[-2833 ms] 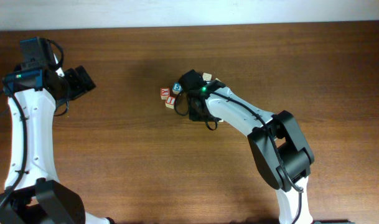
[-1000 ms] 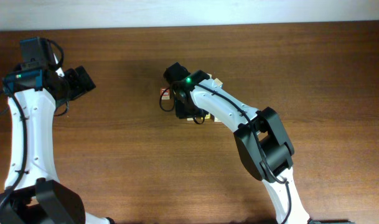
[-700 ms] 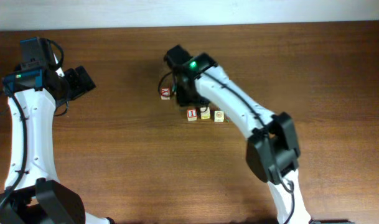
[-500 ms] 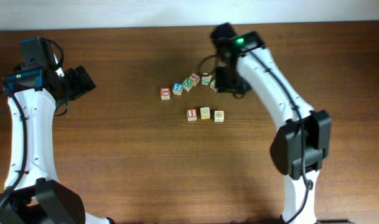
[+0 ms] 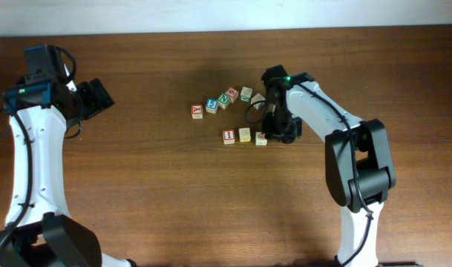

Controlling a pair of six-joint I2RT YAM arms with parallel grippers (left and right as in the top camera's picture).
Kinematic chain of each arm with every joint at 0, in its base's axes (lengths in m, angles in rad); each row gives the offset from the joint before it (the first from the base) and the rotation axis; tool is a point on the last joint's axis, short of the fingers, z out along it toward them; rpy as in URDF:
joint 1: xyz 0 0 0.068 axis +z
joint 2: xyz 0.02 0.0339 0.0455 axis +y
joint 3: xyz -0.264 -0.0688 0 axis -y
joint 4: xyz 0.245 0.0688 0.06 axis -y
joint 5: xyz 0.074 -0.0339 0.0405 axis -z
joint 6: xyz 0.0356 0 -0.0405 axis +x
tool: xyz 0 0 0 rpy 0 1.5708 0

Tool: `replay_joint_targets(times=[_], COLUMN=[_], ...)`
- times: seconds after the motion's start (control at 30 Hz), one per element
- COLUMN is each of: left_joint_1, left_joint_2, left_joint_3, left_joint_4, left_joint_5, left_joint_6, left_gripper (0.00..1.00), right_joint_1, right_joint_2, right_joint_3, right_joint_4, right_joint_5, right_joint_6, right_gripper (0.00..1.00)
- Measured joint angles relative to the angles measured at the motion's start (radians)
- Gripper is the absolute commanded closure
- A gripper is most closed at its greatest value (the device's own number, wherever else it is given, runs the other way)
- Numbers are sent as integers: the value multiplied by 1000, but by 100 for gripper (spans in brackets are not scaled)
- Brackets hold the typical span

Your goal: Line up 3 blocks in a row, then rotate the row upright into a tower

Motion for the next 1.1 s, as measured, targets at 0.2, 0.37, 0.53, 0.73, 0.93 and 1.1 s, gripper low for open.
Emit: replay_joint_targets(times=[0.2, 0.37, 0.53, 0.73, 0.93, 1.1], left_joint_1=[0, 0, 0, 0, 0, 0], left_joint_2=[0, 0, 0, 0, 0, 0], left_joint_3=[0, 0, 0, 0, 0, 0], left_joint_4=[0, 0, 0, 0, 0, 0], left_joint_5=[0, 0, 0, 0, 0, 0], left_joint_6=[0, 0, 0, 0, 0, 0], left_gripper=[1, 1, 1, 1, 1, 1], right_joint_1=[76, 83, 79, 121, 204, 206], right_joint_2=[0, 0, 2, 4, 44, 46], right_joint_3=[-14, -15, 53, 111, 111, 111], right_joint_4=[115, 179, 149, 280, 320, 307], right_joint_5=[-34, -37, -36, -36, -35, -16], right_joint_6=[-10, -57, -132, -93, -26, -14], right_gripper=[64, 64, 67, 94, 96, 96])
